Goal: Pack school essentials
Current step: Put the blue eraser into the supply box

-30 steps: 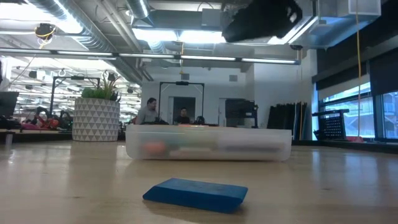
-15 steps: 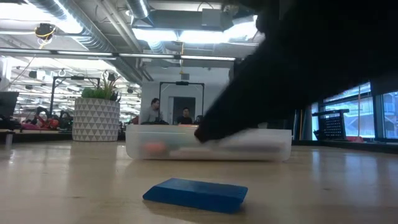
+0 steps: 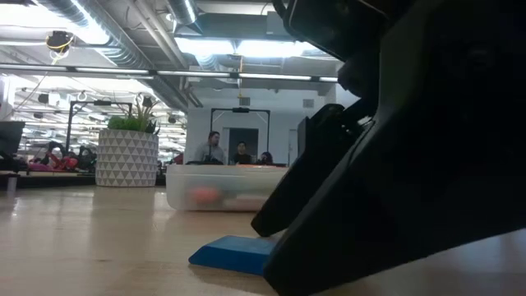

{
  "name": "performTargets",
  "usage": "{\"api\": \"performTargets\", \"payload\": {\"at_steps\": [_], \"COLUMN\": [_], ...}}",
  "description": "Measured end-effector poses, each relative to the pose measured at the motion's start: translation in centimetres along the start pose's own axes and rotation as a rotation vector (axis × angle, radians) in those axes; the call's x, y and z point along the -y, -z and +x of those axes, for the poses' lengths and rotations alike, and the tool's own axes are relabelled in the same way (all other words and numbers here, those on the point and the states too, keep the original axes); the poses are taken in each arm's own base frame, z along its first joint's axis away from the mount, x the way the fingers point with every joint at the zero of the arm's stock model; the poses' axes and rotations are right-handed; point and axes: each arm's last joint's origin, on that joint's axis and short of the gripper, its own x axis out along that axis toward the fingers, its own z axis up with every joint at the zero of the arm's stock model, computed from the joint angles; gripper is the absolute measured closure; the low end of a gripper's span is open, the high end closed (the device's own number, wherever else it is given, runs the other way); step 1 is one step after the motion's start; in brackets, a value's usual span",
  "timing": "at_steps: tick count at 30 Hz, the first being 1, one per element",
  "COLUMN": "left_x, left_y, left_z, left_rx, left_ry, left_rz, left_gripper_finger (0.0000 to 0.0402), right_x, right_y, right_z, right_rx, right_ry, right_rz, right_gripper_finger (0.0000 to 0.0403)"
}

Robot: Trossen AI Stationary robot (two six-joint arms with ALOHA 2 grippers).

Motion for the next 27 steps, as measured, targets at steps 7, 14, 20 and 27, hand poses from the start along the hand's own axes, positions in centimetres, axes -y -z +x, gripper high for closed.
{"api": "performTargets", "payload": {"at_steps": [7, 14, 20, 27], "left_x": [0.00, 0.00, 0.01, 0.01], "left_y": [0.00, -0.01, -0.01, -0.01], "left_z": [0.00, 0.00, 0.00, 0.00], "left_rx": [0.000, 0.000, 0.001, 0.001], "left_ry": [0.000, 0.001, 0.001, 0.002], "left_rz": [0.003, 0.003, 0.003, 0.003], "left_gripper_finger": [0.0308, 0.0308, 0.0308, 0.0308], "right_x": [0.09, 0.19, 0.21, 0.22], "right_y": [0.12, 0.18, 0.21, 0.25], "right_z": [0.03, 0.04, 0.04, 0.04], "right_rx": [-0.006, -0.016, -0.018, -0.021], "right_ry": [0.021, 0.032, 0.034, 0.033], "right_rz": [-0.012, -0.026, -0.027, -0.029], "right_gripper_finger": [0.0021, 0.0080, 0.0137, 0.0200]}}
